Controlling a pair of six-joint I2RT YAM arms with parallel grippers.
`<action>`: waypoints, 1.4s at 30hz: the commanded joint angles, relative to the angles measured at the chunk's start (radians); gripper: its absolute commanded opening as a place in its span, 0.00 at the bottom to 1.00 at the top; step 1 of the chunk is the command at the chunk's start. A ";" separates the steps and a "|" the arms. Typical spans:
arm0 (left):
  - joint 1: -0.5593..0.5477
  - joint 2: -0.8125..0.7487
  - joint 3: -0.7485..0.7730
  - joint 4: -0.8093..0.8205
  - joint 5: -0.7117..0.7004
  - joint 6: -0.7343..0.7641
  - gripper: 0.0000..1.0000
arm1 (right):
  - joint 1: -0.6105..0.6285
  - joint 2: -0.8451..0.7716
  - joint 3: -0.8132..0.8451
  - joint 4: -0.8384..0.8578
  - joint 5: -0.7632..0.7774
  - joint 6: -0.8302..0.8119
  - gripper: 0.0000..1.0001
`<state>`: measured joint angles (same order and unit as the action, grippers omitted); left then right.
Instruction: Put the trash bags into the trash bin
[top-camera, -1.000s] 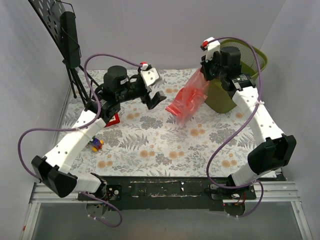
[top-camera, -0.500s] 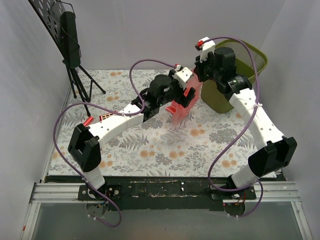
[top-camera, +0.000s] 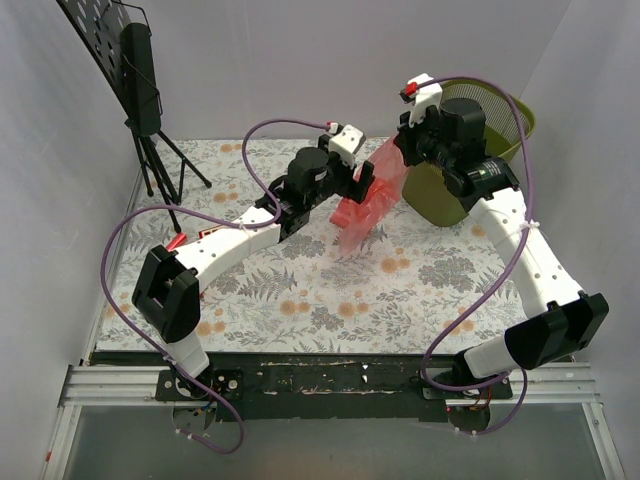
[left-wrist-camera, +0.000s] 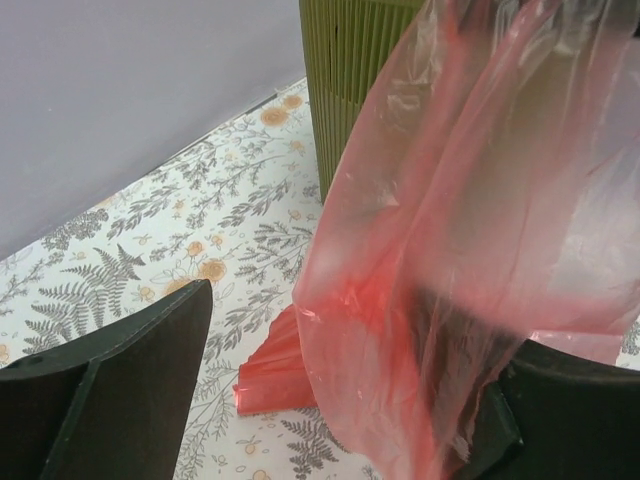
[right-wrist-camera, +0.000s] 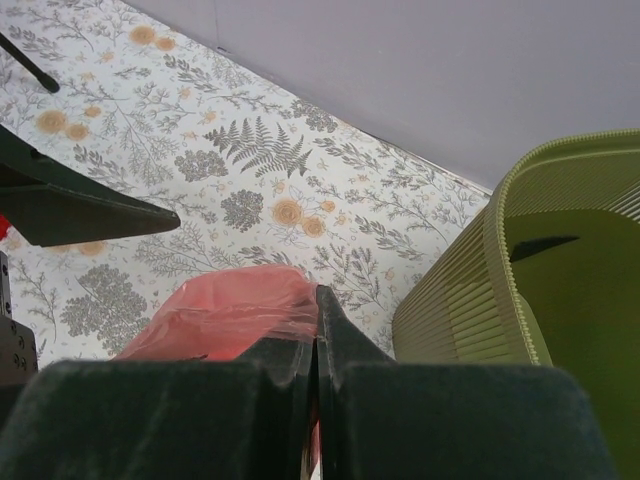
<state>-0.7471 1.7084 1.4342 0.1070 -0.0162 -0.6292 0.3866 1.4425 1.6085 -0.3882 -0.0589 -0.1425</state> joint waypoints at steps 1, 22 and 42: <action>0.021 -0.001 -0.040 -0.006 -0.005 0.013 0.75 | -0.003 -0.021 0.005 0.038 0.008 -0.006 0.01; 0.117 -0.111 -0.080 -0.331 0.220 0.112 0.17 | -0.090 0.024 -0.025 0.097 0.103 -0.095 0.01; 0.155 -0.317 -0.104 -0.294 0.354 0.172 0.77 | -0.081 0.056 0.053 -0.008 -0.137 -0.098 0.01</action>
<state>-0.5900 1.4822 1.3144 -0.2737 0.2264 -0.3935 0.2699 1.5383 1.6291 -0.3794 -0.1051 -0.2916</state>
